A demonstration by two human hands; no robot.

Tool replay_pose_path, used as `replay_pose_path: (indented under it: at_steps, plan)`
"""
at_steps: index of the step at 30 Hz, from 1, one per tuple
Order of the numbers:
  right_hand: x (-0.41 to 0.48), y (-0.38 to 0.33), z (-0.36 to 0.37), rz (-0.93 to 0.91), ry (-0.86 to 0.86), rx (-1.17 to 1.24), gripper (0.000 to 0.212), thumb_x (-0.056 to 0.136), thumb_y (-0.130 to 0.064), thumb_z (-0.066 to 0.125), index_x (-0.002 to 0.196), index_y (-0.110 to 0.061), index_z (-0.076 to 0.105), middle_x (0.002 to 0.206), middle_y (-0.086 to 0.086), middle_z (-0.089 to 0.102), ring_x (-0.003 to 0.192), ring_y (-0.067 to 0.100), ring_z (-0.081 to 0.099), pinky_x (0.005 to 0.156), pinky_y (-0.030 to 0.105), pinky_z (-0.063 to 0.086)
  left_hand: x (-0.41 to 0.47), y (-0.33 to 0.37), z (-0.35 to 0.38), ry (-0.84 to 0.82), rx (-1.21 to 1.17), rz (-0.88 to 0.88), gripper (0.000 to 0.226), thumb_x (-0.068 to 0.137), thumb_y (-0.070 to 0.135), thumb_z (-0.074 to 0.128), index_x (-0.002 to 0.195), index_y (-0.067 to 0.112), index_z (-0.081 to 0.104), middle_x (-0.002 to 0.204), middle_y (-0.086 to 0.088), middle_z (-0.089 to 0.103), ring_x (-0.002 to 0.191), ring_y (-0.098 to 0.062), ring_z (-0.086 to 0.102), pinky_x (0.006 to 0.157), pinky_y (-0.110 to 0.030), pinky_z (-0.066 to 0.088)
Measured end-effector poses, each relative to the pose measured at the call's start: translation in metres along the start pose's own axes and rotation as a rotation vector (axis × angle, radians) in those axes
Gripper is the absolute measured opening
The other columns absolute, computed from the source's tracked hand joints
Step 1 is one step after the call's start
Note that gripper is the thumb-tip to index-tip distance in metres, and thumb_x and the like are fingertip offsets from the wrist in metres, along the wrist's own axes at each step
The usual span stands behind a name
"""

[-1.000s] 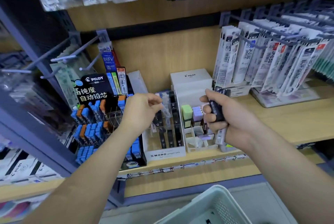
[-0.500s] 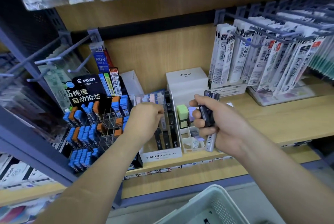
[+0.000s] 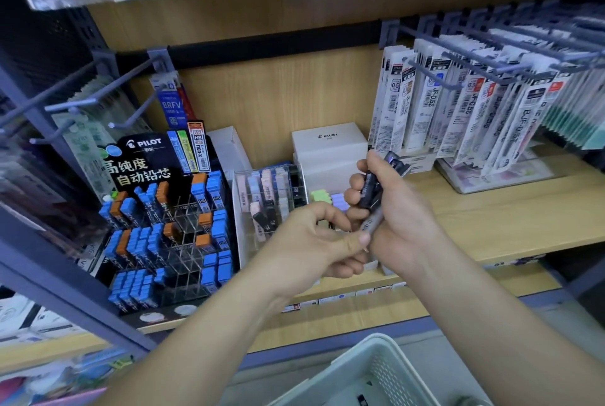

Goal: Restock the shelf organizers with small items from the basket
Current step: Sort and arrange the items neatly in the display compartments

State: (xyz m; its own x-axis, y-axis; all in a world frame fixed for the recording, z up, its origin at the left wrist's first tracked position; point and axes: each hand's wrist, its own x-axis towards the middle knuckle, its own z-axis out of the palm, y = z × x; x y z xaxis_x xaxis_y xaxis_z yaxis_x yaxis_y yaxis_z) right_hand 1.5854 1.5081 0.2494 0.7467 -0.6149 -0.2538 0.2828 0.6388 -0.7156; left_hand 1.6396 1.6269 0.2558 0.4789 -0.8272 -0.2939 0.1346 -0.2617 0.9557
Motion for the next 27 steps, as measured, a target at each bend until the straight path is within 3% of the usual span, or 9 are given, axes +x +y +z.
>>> replay_pose_path:
  at_steps: [6,9,12,16,19,24,27]
  plan:
    - [0.003,-0.017,-0.005,-0.012,0.018,0.167,0.023,0.097,-0.032,0.056,0.082,-0.015,0.053,0.063,0.0,0.053,0.058,0.015,0.06,0.063,0.027,0.049,-0.001,0.002,-0.017,-0.022,0.067,0.0,0.016,0.08,0.004,0.07,0.095,0.007,0.068,0.072,-0.011,0.07,0.059,-0.015,0.065,0.056,-0.019,0.054]
    - [0.005,-0.033,-0.012,-0.018,0.08,0.18,0.017,0.094,-0.016,0.059,0.081,-0.008,0.051,0.063,0.003,0.053,0.053,0.015,0.059,0.05,0.022,0.049,-0.001,0.004,-0.028,0.023,0.076,0.013,0.01,0.085,0.005,0.067,0.094,0.006,0.067,0.075,-0.009,0.072,0.064,-0.015,0.067,0.058,-0.019,0.054]
    - [0.0,-0.032,-0.014,0.056,-0.053,-0.205,0.016,0.084,-0.014,0.065,0.079,-0.015,0.05,0.055,-0.002,0.044,0.042,0.009,0.04,0.036,0.017,0.034,0.001,0.004,-0.034,0.103,-0.019,0.047,0.013,0.084,0.006,0.067,0.096,0.004,0.061,0.079,-0.012,0.073,0.068,-0.017,0.07,0.058,-0.02,0.054]
    - [-0.013,-0.008,-0.004,0.045,-0.218,-0.613,0.019,0.085,-0.021,0.07,0.077,-0.008,0.058,0.053,0.0,0.042,0.042,0.01,0.037,0.039,0.019,0.031,0.003,0.003,-0.032,0.136,-0.078,0.095,0.018,0.079,0.008,0.071,0.092,0.005,0.058,0.078,-0.014,0.073,0.066,-0.017,0.07,0.055,-0.02,0.053]
    - [-0.012,-0.002,-0.002,0.042,-0.196,-0.656,0.025,0.085,-0.022,0.072,0.078,-0.002,0.058,0.056,0.005,0.043,0.045,0.011,0.038,0.041,0.019,0.032,0.003,0.003,-0.029,0.132,-0.05,0.102,0.025,0.076,0.011,0.073,0.094,0.003,0.059,0.079,-0.015,0.074,0.067,-0.016,0.07,0.056,-0.02,0.054]
    - [-0.01,-0.005,-0.001,0.074,-0.145,-0.563,0.023,0.086,-0.019,0.071,0.066,-0.011,0.064,0.066,0.006,0.054,0.045,0.011,0.039,0.039,0.02,0.031,0.002,0.01,-0.039,0.091,-0.102,0.123,0.031,0.063,0.017,0.074,0.092,0.008,0.063,0.079,-0.015,0.073,0.068,-0.019,0.069,0.06,-0.022,0.057]
    - [-0.011,-0.006,0.0,0.111,-0.171,-0.519,0.018,0.087,-0.018,0.068,0.071,-0.012,0.069,0.07,0.006,0.059,0.045,0.01,0.038,0.039,0.02,0.029,0.002,0.012,-0.048,0.086,-0.068,0.12,0.022,0.078,0.017,0.068,0.097,0.006,0.068,0.082,-0.015,0.072,0.069,-0.019,0.068,0.061,-0.022,0.057]
